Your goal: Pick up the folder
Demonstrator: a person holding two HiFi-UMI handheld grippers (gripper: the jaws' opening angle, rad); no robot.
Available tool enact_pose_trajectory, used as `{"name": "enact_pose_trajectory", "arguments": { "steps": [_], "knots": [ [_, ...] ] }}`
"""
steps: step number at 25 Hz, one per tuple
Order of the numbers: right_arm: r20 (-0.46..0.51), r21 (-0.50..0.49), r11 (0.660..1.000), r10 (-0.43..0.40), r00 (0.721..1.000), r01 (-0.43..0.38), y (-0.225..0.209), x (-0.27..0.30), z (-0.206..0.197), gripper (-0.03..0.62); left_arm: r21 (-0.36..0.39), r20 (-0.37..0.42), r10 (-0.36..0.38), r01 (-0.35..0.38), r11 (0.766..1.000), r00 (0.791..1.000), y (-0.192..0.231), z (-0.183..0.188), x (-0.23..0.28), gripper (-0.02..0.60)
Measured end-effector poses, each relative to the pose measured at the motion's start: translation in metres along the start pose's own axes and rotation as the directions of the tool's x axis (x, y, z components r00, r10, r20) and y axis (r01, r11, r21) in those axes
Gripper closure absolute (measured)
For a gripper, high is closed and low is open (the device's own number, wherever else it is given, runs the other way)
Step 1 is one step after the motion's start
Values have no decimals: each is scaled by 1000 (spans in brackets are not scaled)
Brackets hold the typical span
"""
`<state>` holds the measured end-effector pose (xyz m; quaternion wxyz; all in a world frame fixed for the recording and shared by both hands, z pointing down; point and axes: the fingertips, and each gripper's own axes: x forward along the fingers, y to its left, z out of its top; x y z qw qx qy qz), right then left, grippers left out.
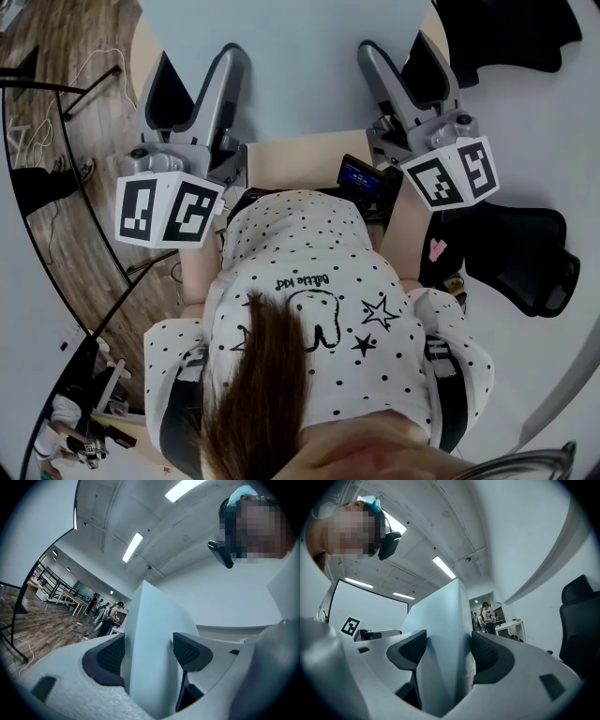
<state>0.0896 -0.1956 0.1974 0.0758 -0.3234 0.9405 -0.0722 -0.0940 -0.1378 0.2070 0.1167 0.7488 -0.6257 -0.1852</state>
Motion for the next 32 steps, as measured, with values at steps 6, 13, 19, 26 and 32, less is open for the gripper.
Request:
{"name": "enact_pose_trajectory", "arguments": {
  "steps": [6,13,19,26,32],
  "knots": [
    [7,-4,1000,0,1000,0,2,0,5,304,-2,8,-6,6,1000,1000,-2,5,-1,264],
    [9,2,1000,-6,1000,6,1,-1,3,304,1,7,-9,9,1000,1000,-4,5,-2,264],
    [5,7,1000,-11,1000,11,-4,-4,-1,304,-10,2,-11,11,1000,1000,-5,-2,-1,264],
    [4,9,1000,-16,1000,16,-4,-3,0,304,-12,-1,-12,12,1000,1000,-5,-1,0,264],
    [2,8,1000,-19,1000,19,0,-2,0,304,-14,0,-12,12,1000,1000,-3,1,-3,264]
  ]
}}
